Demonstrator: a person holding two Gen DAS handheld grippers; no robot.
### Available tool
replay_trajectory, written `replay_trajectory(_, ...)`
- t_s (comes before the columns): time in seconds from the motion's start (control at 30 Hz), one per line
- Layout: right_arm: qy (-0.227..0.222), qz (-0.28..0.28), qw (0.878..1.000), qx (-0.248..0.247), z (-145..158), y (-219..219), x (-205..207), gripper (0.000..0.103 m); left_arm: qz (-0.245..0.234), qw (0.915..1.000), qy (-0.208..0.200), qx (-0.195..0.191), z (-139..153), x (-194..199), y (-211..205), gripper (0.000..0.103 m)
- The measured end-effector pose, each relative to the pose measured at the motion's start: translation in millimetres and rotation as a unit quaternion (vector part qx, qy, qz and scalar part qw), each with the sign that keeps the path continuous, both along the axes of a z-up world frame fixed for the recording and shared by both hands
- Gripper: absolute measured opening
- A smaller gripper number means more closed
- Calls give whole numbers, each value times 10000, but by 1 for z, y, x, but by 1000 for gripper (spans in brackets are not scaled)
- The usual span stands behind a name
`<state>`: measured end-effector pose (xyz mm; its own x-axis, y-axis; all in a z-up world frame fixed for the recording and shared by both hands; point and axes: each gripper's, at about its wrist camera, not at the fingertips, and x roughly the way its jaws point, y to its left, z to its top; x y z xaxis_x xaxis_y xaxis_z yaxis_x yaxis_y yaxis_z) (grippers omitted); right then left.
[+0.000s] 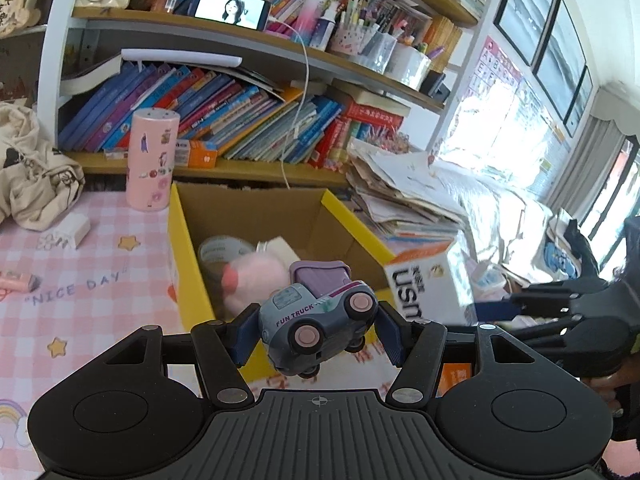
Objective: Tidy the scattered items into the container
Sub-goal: 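Lift and carry the usmile box and toy truck with both tools toward the yellow box, then lower both tools into the box and open them, releasing box and truck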
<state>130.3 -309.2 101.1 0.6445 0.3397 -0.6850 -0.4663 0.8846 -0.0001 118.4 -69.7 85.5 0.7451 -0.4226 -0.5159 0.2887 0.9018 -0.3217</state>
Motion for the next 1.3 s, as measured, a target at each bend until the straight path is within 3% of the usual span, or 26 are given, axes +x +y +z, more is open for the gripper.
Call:
replay_trajectory(0.47,-605,668,9952,391,44,-3,98,37,328,9987,-146,369,10,49,-33,60)
replay_trajectory(0.9,-132,1361,9906,-17,-6,37,191,38,258,9933,82,1127,-15,95,-82,60)
replay_trajectory(1.3,290,1993,9779,-567,-45,55,231,38,-42,9850,428,1673,-50,117,-104,61)
